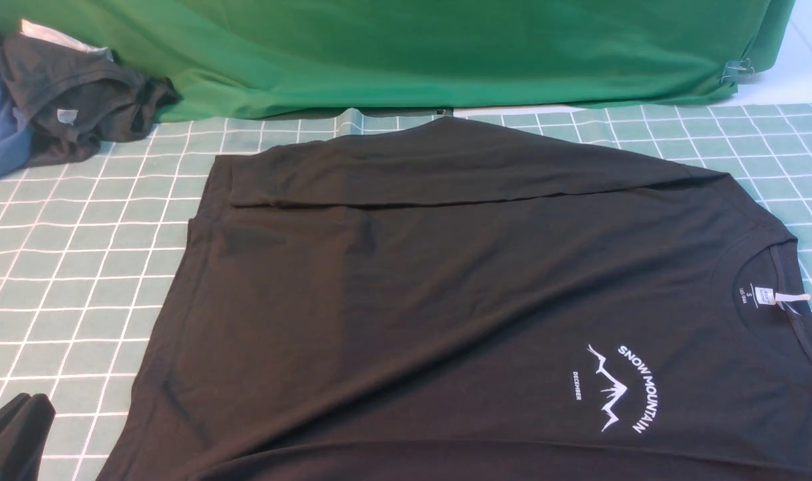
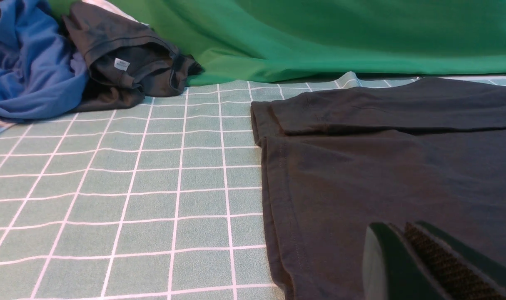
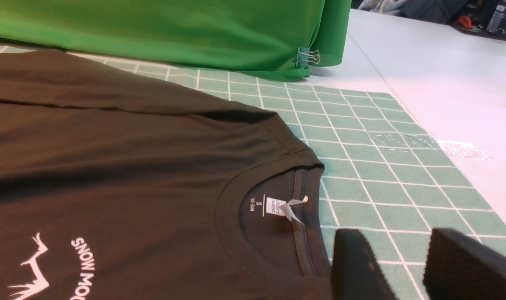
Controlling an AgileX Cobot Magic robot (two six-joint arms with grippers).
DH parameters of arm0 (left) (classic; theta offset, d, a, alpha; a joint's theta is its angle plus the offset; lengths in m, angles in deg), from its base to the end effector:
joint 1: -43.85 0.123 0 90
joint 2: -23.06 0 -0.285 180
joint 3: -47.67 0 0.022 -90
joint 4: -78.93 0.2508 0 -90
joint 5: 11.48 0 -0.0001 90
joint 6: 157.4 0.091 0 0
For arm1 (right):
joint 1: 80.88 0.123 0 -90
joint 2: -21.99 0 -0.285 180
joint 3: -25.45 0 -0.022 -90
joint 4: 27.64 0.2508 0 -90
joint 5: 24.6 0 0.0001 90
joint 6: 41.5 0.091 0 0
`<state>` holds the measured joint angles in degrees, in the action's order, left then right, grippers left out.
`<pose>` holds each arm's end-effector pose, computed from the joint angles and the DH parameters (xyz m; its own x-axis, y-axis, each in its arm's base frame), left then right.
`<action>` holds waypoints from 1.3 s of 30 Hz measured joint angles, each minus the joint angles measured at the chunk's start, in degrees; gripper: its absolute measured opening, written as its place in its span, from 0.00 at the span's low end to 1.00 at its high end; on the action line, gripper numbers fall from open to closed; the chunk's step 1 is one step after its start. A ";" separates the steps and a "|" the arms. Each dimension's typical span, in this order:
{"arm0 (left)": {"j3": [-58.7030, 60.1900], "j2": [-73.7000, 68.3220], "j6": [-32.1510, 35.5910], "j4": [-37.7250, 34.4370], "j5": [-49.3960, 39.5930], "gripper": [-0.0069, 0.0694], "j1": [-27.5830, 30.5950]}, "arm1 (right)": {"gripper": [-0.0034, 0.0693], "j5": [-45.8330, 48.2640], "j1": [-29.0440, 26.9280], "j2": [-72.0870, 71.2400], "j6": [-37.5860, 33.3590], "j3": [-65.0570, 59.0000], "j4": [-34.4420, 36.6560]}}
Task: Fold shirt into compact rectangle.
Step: 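Grasp the left edge of the dark T-shirt lying flat on the table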
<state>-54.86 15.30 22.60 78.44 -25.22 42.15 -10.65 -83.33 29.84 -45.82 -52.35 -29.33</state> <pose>0.0556 -0.0018 0.1900 -0.1561 -0.0037 -0.9877 0.0304 0.9995 -0.0085 0.0557 -0.0030 0.1876 -0.1708 -0.0966 -0.9806 0.0322 0.9941 -0.1036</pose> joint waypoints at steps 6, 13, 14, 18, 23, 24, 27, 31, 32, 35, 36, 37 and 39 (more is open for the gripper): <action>0.00 0.00 0.00 -0.10 0.99 0.11 0.00 | 0.38 0.00 0.00 0.00 0.00 0.00 0.00; 0.00 0.00 -7.24 -17.66 12.82 0.11 0.00 | 0.38 -0.16 0.00 0.00 0.00 0.00 0.00; 0.00 0.00 -8.25 -19.96 14.78 0.11 0.00 | 0.38 -0.36 0.00 0.00 0.00 0.00 0.00; 0.00 -0.02 -15.01 -24.14 26.72 0.11 0.00 | 0.38 -1.43 0.00 0.00 0.09 0.00 0.00; 0.00 0.00 -25.80 -23.94 43.96 0.11 0.00 | 0.38 -13.95 0.17 0.00 10.69 -0.02 4.92; -0.34 0.00 -27.94 -23.71 47.03 0.11 0.00 | 0.38 -17.34 0.17 0.00 15.70 -0.02 5.99; -5.38 -0.41 -29.56 -22.11 44.08 0.11 0.00 | 0.38 -23.99 0.17 0.00 25.17 -0.02 7.13; -18.29 -5.58 -29.78 -16.80 25.24 0.11 0.00 | 0.38 -28.58 0.22 0.00 29.56 -0.02 7.44; -22.37 -8.26 -29.70 -14.79 18.00 0.11 0.00 | 0.38 -29.33 0.22 0.00 29.83 -0.02 7.44; -32.79 -17.74 -25.87 -11.55 -5.20 0.11 0.00 | 0.38 -31.40 0.22 0.00 30.15 -0.02 7.44; -35.77 -21.61 -22.82 -11.29 -11.09 0.11 0.00 | 0.38 -32.21 0.22 0.00 30.87 -0.02 7.44; -38.59 -26.34 -18.72 -11.17 -19.35 0.11 0.00 | 0.38 -34.53 0.22 0.00 32.06 -0.02 7.44; -40.91 -32.64 -13.79 -11.38 -28.95 0.11 0.00 | 0.36 -36.07 0.43 0.00 33.57 0.11 6.94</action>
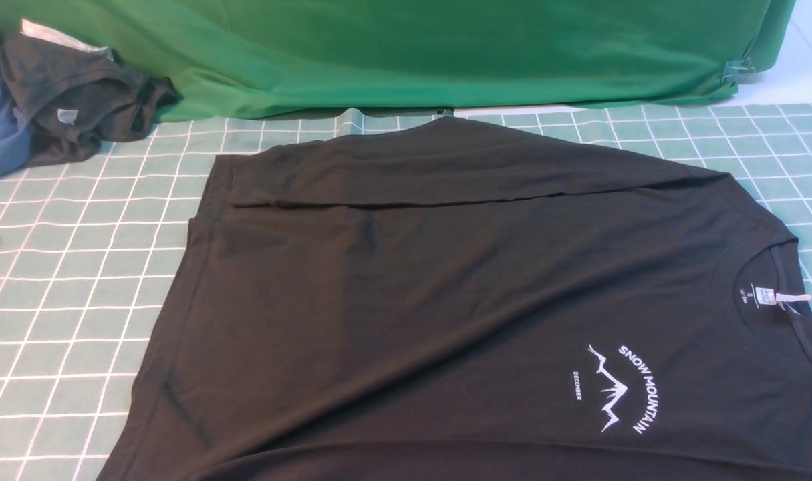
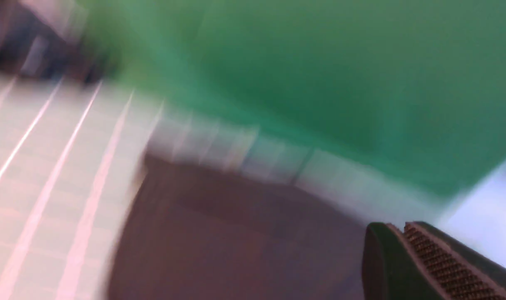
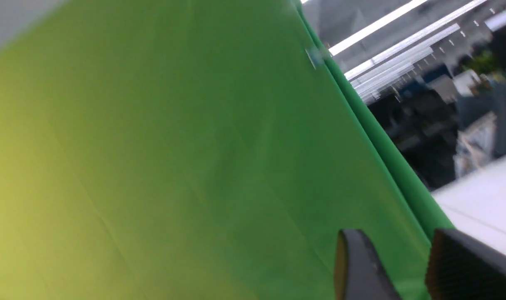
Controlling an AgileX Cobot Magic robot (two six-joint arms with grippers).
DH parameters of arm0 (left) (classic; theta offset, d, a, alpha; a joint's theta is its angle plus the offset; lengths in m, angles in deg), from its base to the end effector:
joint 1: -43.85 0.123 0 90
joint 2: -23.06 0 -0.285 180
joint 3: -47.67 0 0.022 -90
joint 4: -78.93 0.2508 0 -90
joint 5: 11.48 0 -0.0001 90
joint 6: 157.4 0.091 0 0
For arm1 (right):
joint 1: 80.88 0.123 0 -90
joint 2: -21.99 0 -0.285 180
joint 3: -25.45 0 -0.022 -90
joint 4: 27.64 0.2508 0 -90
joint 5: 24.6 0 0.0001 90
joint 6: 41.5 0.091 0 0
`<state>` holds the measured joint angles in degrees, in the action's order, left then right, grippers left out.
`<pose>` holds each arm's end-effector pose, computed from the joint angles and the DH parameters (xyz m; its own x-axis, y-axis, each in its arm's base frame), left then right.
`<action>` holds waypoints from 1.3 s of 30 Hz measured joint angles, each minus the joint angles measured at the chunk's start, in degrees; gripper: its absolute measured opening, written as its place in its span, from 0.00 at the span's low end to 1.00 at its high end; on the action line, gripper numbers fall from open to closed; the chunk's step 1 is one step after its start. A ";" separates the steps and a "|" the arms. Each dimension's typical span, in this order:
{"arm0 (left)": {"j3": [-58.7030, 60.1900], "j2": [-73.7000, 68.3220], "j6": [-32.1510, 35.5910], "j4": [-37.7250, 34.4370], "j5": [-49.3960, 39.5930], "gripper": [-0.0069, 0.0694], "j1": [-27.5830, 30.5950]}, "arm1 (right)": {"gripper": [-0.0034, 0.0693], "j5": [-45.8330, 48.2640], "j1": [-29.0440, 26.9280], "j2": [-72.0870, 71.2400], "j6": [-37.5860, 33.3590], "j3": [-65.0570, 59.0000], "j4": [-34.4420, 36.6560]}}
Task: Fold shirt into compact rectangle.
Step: 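Grasp the left edge of the dark T-shirt lying flat on the table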
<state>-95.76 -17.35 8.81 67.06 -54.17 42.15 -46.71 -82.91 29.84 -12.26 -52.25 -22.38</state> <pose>0.1007 -0.0157 0.3418 -0.5063 -0.3652 -0.7812 -0.0467 0.9162 -0.3981 0.0473 -0.0048 0.2438 0.4060 0.5465 -0.7325 -0.1950 0.8349 0.5148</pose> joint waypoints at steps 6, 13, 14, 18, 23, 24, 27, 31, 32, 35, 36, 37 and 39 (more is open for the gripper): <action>1.64 -17.22 6.98 0.61 -19.16 0.10 0.00 | 0.12 17.70 5.04 4.33 1.52 15.45 -11.06; 10.55 -29.16 7.79 4.47 -16.52 0.09 -0.83 | 0.07 47.94 20.33 26.54 -11.77 39.35 -14.99; 10.54 -30.06 7.85 4.82 -15.98 0.09 -1.41 | 0.07 49.87 22.13 28.50 -13.15 40.49 -15.12; 10.44 -33.17 7.10 7.32 -11.81 0.09 -4.60 | 0.07 52.50 28.93 34.58 -14.92 41.12 -15.18; 9.94 -38.99 6.19 9.94 -6.80 0.10 -10.88 | 0.07 52.77 37.55 41.58 -15.43 41.12 -15.13; 9.94 -39.20 6.06 9.95 -6.76 0.10 -11.07 | 0.07 52.70 37.73 41.96 -15.41 41.12 -15.13; 9.91 -42.43 4.49 10.74 -6.46 0.15 -12.51 | 0.07 52.17 39.80 44.37 -15.16 41.12 -15.13; 9.91 -44.27 3.71 11.87 -5.82 0.29 -12.63 | 0.07 51.90 40.29 45.05 -14.94 41.12 -15.13; 9.91 -44.37 3.71 11.87 -5.58 0.32 -12.63 | 0.07 51.85 40.32 45.05 -14.94 41.12 -15.13; 9.91 -44.63 3.58 12.63 -3.13 0.48 -12.63 | 0.07 51.32 40.31 45.05 -14.94 41.17 -15.13; 9.91 -44.63 3.58 12.66 -2.97 0.49 -12.63 | 0.07 51.10 40.31 45.05 -14.94 41.17 -15.13; 9.91 -44.63 3.58 12.65 -1.90 0.56 -12.63 | 0.07 50.64 40.31 45.05 -14.94 41.17 -15.08; 9.91 -44.75 3.58 12.42 -0.97 0.65 -12.63 | 0.07 50.16 40.31 45.05 -14.94 41.17 -15.08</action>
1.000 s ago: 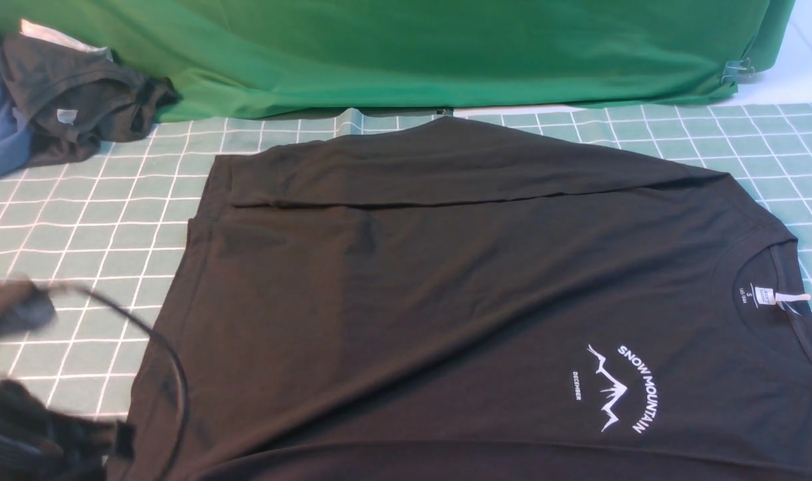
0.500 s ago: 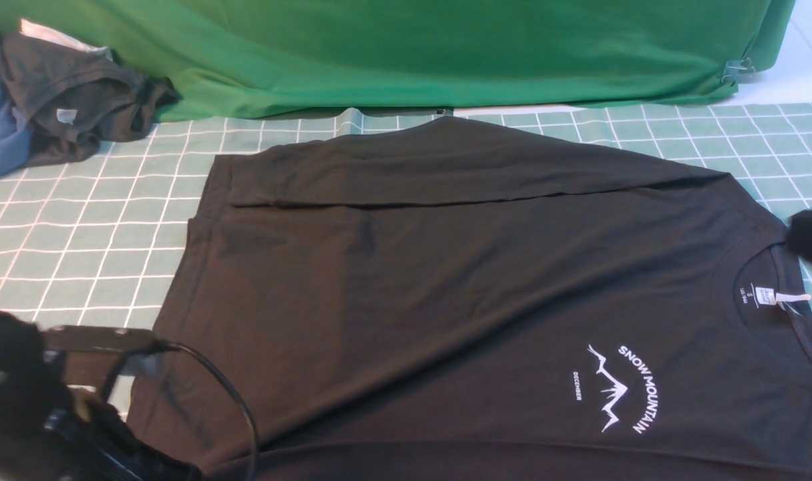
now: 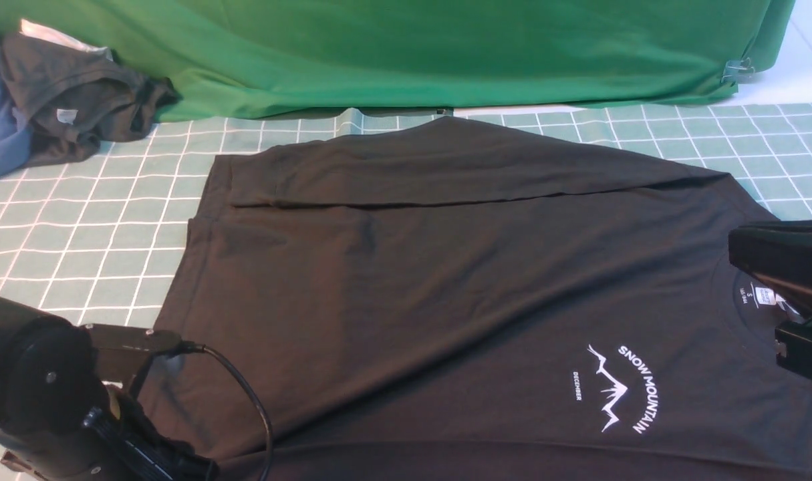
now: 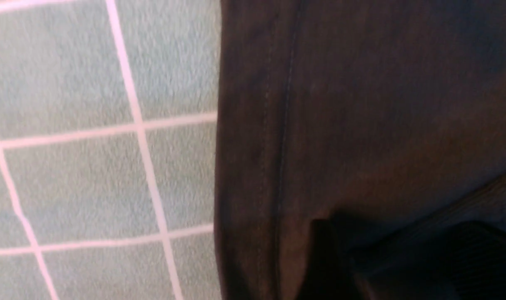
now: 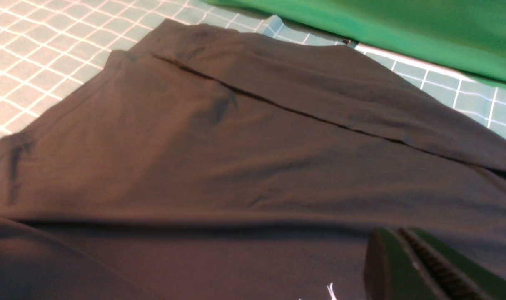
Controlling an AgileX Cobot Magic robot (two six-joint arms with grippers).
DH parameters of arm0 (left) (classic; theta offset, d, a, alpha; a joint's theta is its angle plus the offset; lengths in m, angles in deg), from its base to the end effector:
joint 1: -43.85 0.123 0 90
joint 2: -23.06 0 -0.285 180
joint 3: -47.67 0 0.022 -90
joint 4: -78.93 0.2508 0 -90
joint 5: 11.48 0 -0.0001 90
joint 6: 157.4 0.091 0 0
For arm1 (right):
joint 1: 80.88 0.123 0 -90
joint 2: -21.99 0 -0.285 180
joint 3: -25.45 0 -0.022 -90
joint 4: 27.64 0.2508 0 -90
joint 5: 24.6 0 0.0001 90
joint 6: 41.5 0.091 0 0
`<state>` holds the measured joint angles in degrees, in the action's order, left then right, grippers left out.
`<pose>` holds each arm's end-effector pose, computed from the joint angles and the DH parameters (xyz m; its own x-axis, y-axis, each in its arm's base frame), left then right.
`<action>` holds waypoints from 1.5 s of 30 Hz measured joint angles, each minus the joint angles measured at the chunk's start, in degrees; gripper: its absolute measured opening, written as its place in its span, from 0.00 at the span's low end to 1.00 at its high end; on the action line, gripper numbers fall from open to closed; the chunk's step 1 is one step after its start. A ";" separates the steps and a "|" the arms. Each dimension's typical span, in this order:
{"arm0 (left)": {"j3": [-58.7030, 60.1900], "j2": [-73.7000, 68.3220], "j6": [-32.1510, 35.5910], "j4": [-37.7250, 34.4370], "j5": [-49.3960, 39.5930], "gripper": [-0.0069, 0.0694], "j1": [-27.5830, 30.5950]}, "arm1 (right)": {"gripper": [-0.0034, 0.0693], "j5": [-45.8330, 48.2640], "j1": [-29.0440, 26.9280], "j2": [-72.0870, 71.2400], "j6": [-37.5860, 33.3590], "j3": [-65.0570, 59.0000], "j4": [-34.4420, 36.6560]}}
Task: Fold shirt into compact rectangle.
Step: 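Grasp the left edge of the dark T-shirt lying flat on the table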
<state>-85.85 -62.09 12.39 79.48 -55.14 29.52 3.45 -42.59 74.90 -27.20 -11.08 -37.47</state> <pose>0.1797 -0.0453 0.1661 -0.9936 0.0779 -0.0821 0.0788 0.9969 -0.0075 0.1296 0.0930 0.3333 -0.4112 -0.2006 -0.8892 -0.5239 0.8503 0.0505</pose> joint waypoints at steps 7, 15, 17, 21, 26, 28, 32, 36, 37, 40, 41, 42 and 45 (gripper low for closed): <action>0.06 -2.95 0.06 -1.97 0.30 0.69 0.00 | 0.07 -0.69 0.00 0.00 0.07 0.00 0.00; -0.83 -3.35 0.17 -1.78 -3.26 0.43 0.00 | 0.07 -0.82 0.00 0.00 0.03 -0.07 0.00; -1.70 -3.42 0.38 -1.62 -5.80 0.40 0.00 | 0.07 -0.82 0.00 0.00 0.03 -0.07 0.00; -3.06 -3.46 0.38 -1.49 -9.33 0.43 0.00 | 0.07 -0.82 0.00 0.00 0.03 -0.07 0.00; -3.39 -3.46 1.46 -1.63 -9.21 0.49 0.00 | 0.07 -0.82 0.00 0.00 0.03 -0.12 0.06; -3.39 -3.46 2.08 -1.90 -7.82 0.50 0.00 | 0.08 -0.82 0.00 0.00 0.03 -0.12 0.10; -3.39 -3.46 2.75 -2.13 -5.33 0.50 0.00 | 0.08 -0.87 0.00 0.00 0.03 -0.12 0.23; -3.39 -3.46 2.75 -2.13 -5.40 0.39 0.00 | 0.08 -0.87 0.00 0.00 0.03 -0.12 0.23; -3.39 -3.46 2.75 -2.13 -5.58 0.33 0.00 | 0.08 -0.87 0.00 0.00 0.03 -0.12 0.31; -3.39 -3.46 2.93 -2.26 -6.30 0.17 0.00 | 0.08 -0.87 0.00 0.00 0.03 -0.12 0.31; -3.39 -3.46 2.98 -2.39 -6.47 0.14 0.00 | 0.08 -0.87 0.00 0.00 0.03 -0.12 0.37; -3.39 -3.46 2.98 -2.39 -6.47 0.14 0.00 | 0.08 -0.87 0.00 0.00 0.03 -0.12 0.36; -3.40 -3.46 3.11 -2.47 -6.92 0.10 0.00 | 0.08 -0.87 0.00 0.00 0.03 -0.12 0.36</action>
<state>-89.26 -65.56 15.50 77.01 -62.06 29.52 2.58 -42.59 74.90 -27.17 -11.20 -37.10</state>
